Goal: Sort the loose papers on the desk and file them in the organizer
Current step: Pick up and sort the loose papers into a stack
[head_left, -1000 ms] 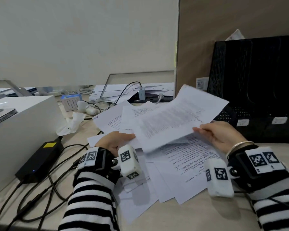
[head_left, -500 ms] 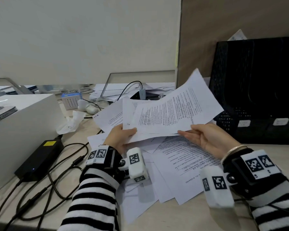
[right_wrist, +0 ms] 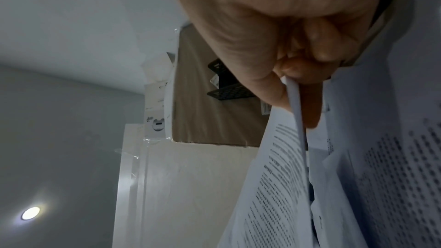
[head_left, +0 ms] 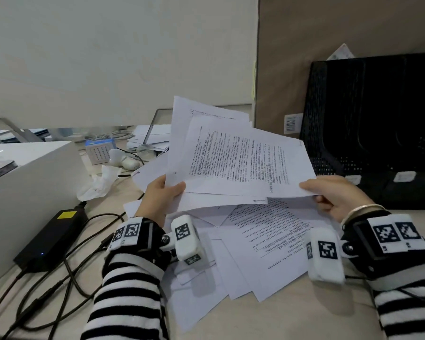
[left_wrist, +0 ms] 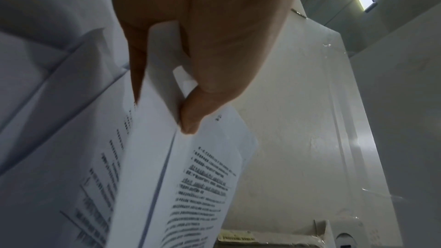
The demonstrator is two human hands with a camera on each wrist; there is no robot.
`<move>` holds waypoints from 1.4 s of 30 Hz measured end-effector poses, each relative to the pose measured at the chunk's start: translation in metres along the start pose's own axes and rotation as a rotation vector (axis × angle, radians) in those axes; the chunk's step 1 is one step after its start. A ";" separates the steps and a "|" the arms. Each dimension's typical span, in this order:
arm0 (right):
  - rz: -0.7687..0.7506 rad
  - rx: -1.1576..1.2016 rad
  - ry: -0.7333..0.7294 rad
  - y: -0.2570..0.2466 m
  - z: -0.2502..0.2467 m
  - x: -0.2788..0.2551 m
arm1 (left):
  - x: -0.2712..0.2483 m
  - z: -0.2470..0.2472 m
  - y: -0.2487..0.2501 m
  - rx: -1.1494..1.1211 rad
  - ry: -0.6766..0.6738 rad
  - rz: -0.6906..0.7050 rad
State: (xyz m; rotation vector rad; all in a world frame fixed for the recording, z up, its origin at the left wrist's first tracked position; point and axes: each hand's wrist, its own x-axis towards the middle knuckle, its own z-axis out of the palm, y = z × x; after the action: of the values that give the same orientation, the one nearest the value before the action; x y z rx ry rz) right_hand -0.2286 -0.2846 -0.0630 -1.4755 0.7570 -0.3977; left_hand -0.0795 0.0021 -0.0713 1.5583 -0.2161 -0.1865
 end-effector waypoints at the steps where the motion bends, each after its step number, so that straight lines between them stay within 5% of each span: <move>1: 0.003 -0.003 -0.008 -0.001 -0.001 -0.001 | 0.000 0.000 0.000 -0.015 0.019 0.007; 5: -0.037 0.360 0.000 -0.009 0.013 -0.009 | 0.000 0.004 0.002 -0.039 0.158 0.066; 8: -0.137 0.568 -0.101 -0.012 0.031 -0.024 | -0.004 0.014 0.005 -0.064 0.135 0.060; 14: -0.157 0.383 -0.320 -0.010 0.052 -0.046 | -0.009 0.038 0.006 -0.132 0.009 0.049; 24: -0.083 -0.017 -0.391 0.000 0.063 -0.050 | -0.014 0.051 0.004 -0.086 -0.043 0.115; 31: 0.040 0.193 -0.156 -0.006 0.033 -0.024 | -0.009 0.038 0.003 -0.075 -0.013 0.135; 38: -0.072 0.562 -0.177 -0.007 0.031 -0.022 | -0.003 0.032 0.001 -0.174 -0.003 0.064; 42: -0.165 0.568 -0.249 -0.005 0.047 -0.034 | -0.008 0.040 0.005 -0.216 -0.036 0.039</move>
State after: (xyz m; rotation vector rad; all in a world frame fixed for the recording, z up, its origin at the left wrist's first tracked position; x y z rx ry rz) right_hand -0.2203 -0.2274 -0.0546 -1.0237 0.2856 -0.4946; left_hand -0.0977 -0.0346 -0.0666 1.3364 -0.2464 -0.2011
